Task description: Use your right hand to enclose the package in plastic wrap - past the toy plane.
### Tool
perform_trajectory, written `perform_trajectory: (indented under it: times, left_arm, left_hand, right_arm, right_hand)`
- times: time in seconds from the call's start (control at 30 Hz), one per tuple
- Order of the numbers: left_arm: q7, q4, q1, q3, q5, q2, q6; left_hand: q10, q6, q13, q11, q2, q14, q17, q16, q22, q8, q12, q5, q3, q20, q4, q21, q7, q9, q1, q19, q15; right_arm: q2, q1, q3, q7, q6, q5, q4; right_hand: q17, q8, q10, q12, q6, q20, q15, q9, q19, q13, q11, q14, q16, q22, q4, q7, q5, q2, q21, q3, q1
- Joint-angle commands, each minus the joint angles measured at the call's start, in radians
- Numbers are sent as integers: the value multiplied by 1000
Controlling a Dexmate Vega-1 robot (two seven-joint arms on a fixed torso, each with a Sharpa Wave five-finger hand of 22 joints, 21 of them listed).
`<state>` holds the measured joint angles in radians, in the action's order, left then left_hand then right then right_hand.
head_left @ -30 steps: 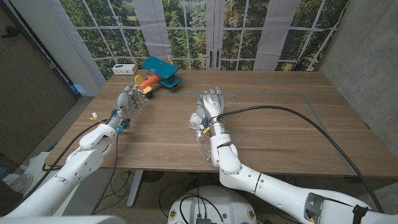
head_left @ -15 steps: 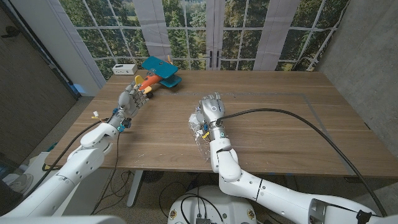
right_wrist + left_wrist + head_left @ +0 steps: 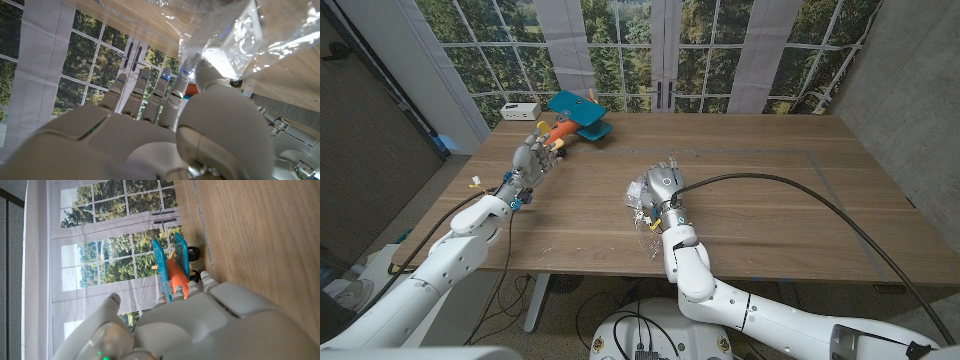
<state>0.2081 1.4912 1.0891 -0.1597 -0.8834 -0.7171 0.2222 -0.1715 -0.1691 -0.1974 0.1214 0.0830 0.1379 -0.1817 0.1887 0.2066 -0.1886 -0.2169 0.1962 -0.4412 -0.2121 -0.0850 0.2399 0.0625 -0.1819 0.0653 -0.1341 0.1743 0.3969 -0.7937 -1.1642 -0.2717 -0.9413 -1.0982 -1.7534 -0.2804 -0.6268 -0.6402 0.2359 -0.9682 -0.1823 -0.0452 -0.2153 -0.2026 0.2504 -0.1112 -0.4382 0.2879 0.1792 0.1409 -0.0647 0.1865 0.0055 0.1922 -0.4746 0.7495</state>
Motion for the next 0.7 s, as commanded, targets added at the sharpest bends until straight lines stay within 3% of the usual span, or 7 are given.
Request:
perform_trajectory:
  times: [0.03, 0.13, 0.23, 0.3, 0.37, 0.53, 0.7]
  left_arm:
    - [37, -25, -26, -19, 8, 6, 17]
    - [39, -25, -31, -23, 7, 4, 8]
    - [43, -28, -36, -27, 8, 3, 5]
    - [47, -30, -39, -29, 8, 2, 4]
    - [52, -34, -42, -31, 8, 2, 3]
    - [60, -46, -52, -34, 5, 3, 1]
    - [76, -68, -72, -42, 2, 7, -6]
  left_hand:
    - [-33, -81, -2, -7, -10, -4, -3, 1, 4, -4, 1, -1, 3, -2, 7, 0, 6, -2, 4, 3, 3]
    - [-32, -81, -2, -5, -14, -5, -3, 2, 4, -4, 0, -2, 5, -2, 7, 0, 6, -2, 3, 3, 3]
    - [-33, -82, -2, -5, -16, -6, -3, 2, 4, -3, 1, -2, 6, -2, 7, 0, 6, -2, 2, 3, 3]
    - [-34, -83, -2, -6, -18, -6, -3, 2, 4, -3, 1, -2, 7, -2, 7, 0, 7, -2, 2, 3, 4]
    - [-33, -84, -2, -5, -19, -5, -3, 2, 4, -2, 1, -2, 8, -2, 7, 0, 6, -2, 1, 3, 4]
    - [-34, -84, -2, -6, -21, -5, -3, 2, 4, -2, 1, -2, 9, -2, 8, 0, 7, -2, 1, 3, 4]
    - [-35, -84, -2, -6, -22, -6, -3, 2, 4, -2, 1, -1, 10, -1, 8, 0, 7, -2, 1, 3, 4]
  right_arm:
    - [25, -7, -24, 226, -69, -105, -48]
    - [23, -23, -10, 222, -61, -108, -58]
    - [26, -45, 9, 182, -33, -96, -67]
    - [20, -55, 15, 170, -30, -101, -66]
    - [13, -61, 20, 168, -31, -106, -64]
    - [-1, -78, 41, 152, -28, -101, -66]
    - [-8, -114, 88, 41, 15, -48, -82]
  right_hand:
    - [-17, 95, 96, -36, 189, -11, -69, -31, 14, 13, 12, 38, -5, 4, -15, -41, 6, -38, 7, 35, -70]
    - [-23, 204, 167, -39, 384, -14, -65, -2, 21, 20, 31, 62, -9, 4, -23, -42, 19, -54, 8, 63, -116]
    - [-26, 262, 226, -44, 475, -18, -60, 8, 22, 21, 41, 74, -10, 4, -26, -51, 28, -57, 9, 78, -135]
    - [-27, 322, 273, -45, 573, -18, -59, 14, 23, 20, 39, 86, -11, 4, -20, -61, 35, -54, 10, 87, -135]
    - [-28, 340, 299, -48, 602, -18, -57, 15, 23, 19, 40, 93, -12, 4, -20, -54, 37, -51, 10, 90, -137]
    - [-31, 348, 326, -52, 608, -20, -54, 16, 25, 18, 47, 112, -17, 4, -23, -44, 38, -45, 10, 93, -142]
    - [-35, 368, 355, -52, 638, -20, -46, 16, 22, 16, 63, 126, -19, 4, -28, -29, 37, -28, 11, 94, -149]
